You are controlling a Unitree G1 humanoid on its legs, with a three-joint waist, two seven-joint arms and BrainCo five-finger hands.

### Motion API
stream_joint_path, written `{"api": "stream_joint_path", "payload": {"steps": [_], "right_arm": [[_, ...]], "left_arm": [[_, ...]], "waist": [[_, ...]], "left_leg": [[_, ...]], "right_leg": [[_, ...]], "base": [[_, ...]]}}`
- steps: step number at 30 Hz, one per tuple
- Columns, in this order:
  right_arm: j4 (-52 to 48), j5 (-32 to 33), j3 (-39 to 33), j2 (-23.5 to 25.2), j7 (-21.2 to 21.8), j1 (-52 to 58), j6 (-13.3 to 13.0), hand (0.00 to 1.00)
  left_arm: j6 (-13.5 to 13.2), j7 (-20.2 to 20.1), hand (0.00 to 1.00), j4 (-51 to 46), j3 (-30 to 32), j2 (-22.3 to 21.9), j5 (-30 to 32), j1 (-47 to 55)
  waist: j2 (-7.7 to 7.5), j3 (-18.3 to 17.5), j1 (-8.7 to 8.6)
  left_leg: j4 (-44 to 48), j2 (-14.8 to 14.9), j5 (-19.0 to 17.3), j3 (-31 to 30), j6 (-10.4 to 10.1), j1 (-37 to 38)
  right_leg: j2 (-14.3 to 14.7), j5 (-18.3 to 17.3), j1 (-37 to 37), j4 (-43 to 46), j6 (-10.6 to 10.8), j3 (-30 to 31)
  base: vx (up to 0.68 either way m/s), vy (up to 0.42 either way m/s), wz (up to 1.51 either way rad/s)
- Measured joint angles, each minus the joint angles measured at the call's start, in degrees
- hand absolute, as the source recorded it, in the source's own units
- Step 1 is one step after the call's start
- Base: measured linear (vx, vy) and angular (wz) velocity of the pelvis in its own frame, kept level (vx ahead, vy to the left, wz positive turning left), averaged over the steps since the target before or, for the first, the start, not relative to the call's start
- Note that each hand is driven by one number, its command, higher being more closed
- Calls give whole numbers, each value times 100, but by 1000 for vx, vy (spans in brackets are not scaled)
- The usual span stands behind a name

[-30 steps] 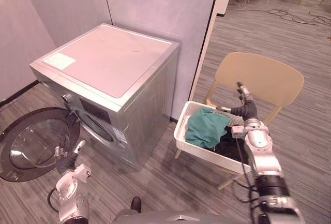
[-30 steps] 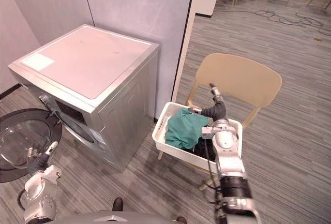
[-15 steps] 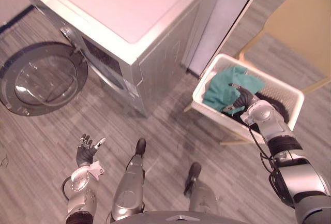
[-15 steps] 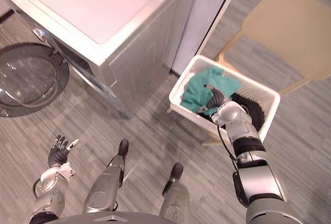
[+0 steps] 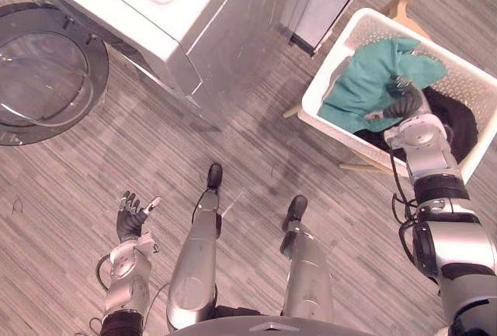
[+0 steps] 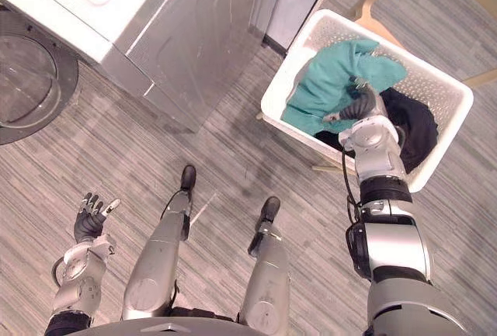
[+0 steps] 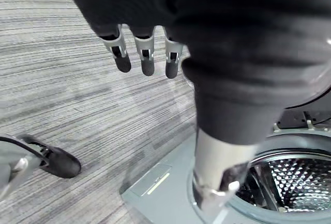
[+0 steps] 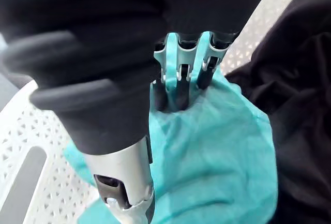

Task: Pick up the laundry basket with both hands and put the clothes into the washing machine.

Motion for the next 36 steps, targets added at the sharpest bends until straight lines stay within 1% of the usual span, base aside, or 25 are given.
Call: {"api": "stream_joint_path", "payload": {"steps": [2,4,5,7,11,16,19,22,26,29,34,36], "right_arm": [[-473,0,-41,-49,-162,0,82,0],[-1192,-1,-311,-38,-433,12,108,0],[-1290,-12,-365,-29,-510,12,100,0],[-1651,-229,-481,-28,-798,51,110,0],[-1892,-437,-483,-9,-921,163,89,0],[-1890,-436,-494,81,-925,220,95,0],[-1890,-428,-496,210,-925,335,87,0],[-1888,-411,-496,222,-922,477,87,0],[-1863,-310,-496,274,-918,534,81,0],[-1814,-158,-494,440,-915,549,78,0],[-1551,-42,-483,458,-909,504,34,0],[-1178,142,-484,455,-908,359,29,0]], "left_arm": [[-3,44,0,4,-1,-70,-5,-27],[-5,138,0,12,-5,-149,-5,-130],[-10,147,0,12,-5,-151,-6,-148],[-45,238,0,16,-4,-147,-7,-240],[-85,242,0,34,-2,-146,-7,-291],[-119,244,0,121,-2,-145,-7,-293],[-121,244,0,220,-5,-143,-7,-298],[-120,243,0,223,-10,-140,-10,-298],[-122,243,0,239,-17,-138,-24,-298],[-125,241,0,286,-30,-128,-119,-298],[-134,241,0,302,-59,-122,-120,-298],[-136,241,0,302,-105,-124,-120,-298]], "waist": [[-11,57,-14],[-19,63,-40],[-22,67,-44],[-45,85,-45],[-48,86,-47],[-59,93,-62],[-114,123,-77],[-143,139,-74],[-144,139,-78],[-167,152,-86],[-210,164,-73],[-216,167,-85]], "left_leg": [[86,17,-67,49,19,-84],[201,32,-114,81,20,-253],[212,37,-120,81,21,-269],[260,57,-164,97,23,-279],[253,69,-177,112,24,-279],[249,71,-207,188,47,-279],[247,71,-210,208,45,-282],[248,70,-210,198,46,-310],[256,69,-212,186,49,-349],[256,69,-215,182,52,-375],[374,70,-251,157,57,-598],[458,76,-269,101,62,-735]], "right_leg": [[18,11,-67,-32,-15,38],[43,71,-171,-93,6,69],[51,93,-174,-110,10,72],[72,115,-164,-146,9,98],[87,114,-169,-165,9,119],[90,113,-208,-182,10,198],[95,123,-207,-226,16,203],[95,132,-207,-255,19,200],[97,144,-211,-293,22,182],[100,144,-232,-303,22,179],[116,168,-391,-310,19,169],[130,226,-430,-372,24,115]], "base": [[21,-30,-14],[39,-29,-10],[61,-35,-7],[64,-39,-5],[38,-34,-2],[5,-16,-5],[5,-14,-3],[7,-7,1],[0,0,0],[0,0,0],[0,0,0],[7,-2,6]]}}
